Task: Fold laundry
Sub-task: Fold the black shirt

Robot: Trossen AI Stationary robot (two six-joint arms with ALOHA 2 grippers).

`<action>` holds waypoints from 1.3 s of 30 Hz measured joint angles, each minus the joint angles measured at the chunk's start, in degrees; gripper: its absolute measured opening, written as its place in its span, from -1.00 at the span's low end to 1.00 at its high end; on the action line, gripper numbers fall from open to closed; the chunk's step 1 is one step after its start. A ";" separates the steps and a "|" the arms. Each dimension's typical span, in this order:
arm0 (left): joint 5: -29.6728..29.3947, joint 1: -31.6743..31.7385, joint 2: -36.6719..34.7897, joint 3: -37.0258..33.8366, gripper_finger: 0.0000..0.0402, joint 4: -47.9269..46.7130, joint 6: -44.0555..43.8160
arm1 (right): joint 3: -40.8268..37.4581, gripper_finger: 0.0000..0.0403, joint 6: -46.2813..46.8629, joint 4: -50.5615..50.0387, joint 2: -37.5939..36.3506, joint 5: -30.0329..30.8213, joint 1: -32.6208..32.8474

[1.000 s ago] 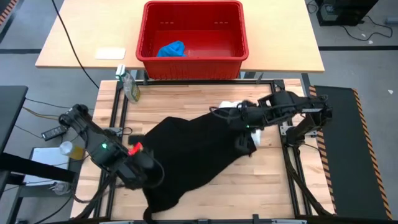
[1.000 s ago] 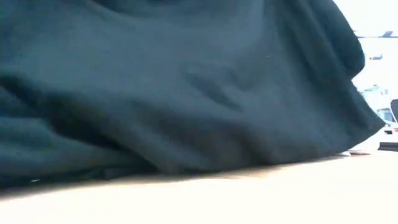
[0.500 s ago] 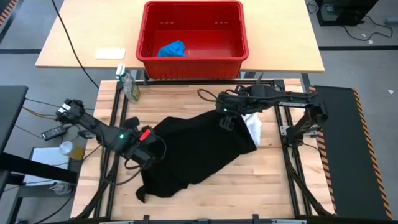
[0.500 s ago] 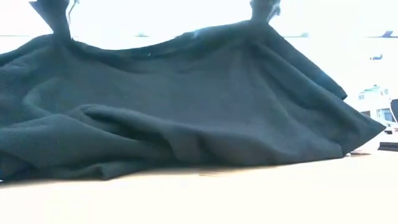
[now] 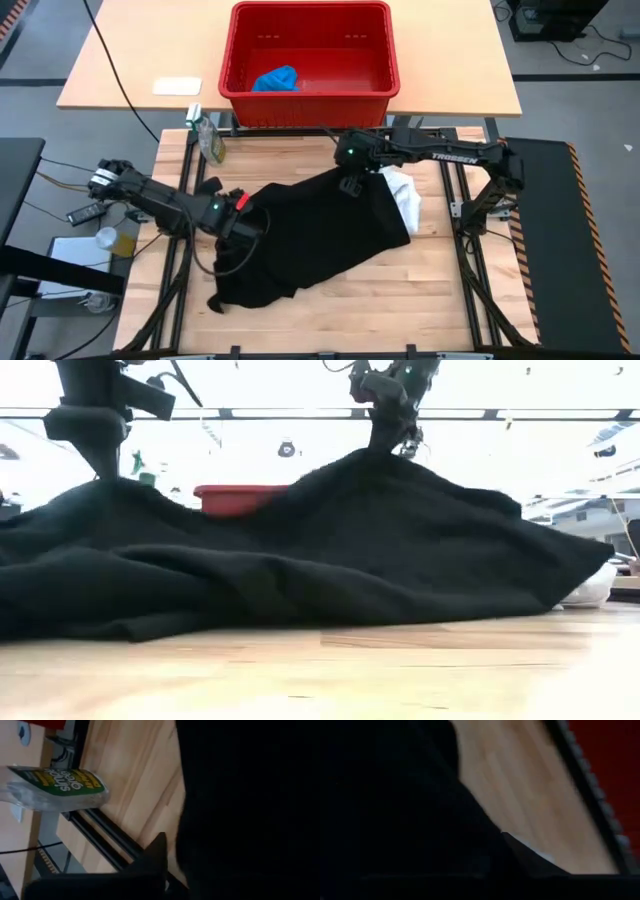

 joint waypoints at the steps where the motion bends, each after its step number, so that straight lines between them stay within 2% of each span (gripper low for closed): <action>1: -0.31 0.57 -0.09 0.28 -0.58 -0.23 0.03 | -0.39 -0.70 0.05 0.52 0.00 -2.27 -0.80; 3: -0.87 1.45 -0.12 1.51 -0.35 -0.21 0.28 | -0.58 -0.54 0.21 -0.71 0.02 -5.07 -2.32; 6: -1.63 1.59 -0.14 4.88 0.01 -0.06 4.29 | 1.24 -0.27 -0.14 -6.78 -0.13 -5.46 -4.53; 8: 2.35 1.50 -0.19 7.92 0.20 4.09 6.69 | 2.01 -0.14 1.13 -13.33 -1.00 -5.68 -5.74; 11: 11.94 -0.44 -0.24 8.52 0.33 18.26 9.66 | -1.16 -0.02 2.47 -17.36 -3.83 -6.47 -6.65; 13: 15.00 -3.03 0.20 6.49 0.34 26.56 10.13 | -6.69 -0.01 1.57 -14.88 -6.61 -6.79 -6.67; 16: 15.65 -5.29 1.67 2.35 0.31 35.97 9.07 | -16.76 -0.03 3.38 -6.57 -11.27 -7.11 -6.70; 19: 16.34 -5.69 3.04 -3.15 0.26 41.47 4.83 | -25.99 -0.05 7.25 1.72 -14.81 -7.31 -7.40; 22: 17.41 -6.07 4.18 -9.47 0.20 43.00 -0.27 | -31.02 -0.07 10.03 3.93 -17.63 -9.50 -7.76; 24: 18.88 -6.04 4.43 -13.23 0.16 44.18 -3.82 | -32.06 -0.09 10.75 3.90 -20.15 -10.44 -7.03; 29: 28.14 -9.37 4.45 -20.15 0.06 45.60 -4.78 | -31.78 -0.12 12.83 3.99 -26.69 -10.71 -4.89; 32: 28.71 -13.14 4.38 -22.61 0.00 45.12 -4.83 | -31.73 -0.12 13.37 3.09 -29.65 -10.89 -3.79; 36: 30.24 -16.05 3.37 -21.94 -0.04 43.33 -4.96 | -32.38 -0.12 13.39 0.83 -31.40 -11.13 -2.43; 39: 26.65 -16.05 0.02 -17.03 -0.04 43.86 -2.91 | -33.43 -0.12 14.29 0.66 -31.63 -11.11 -1.95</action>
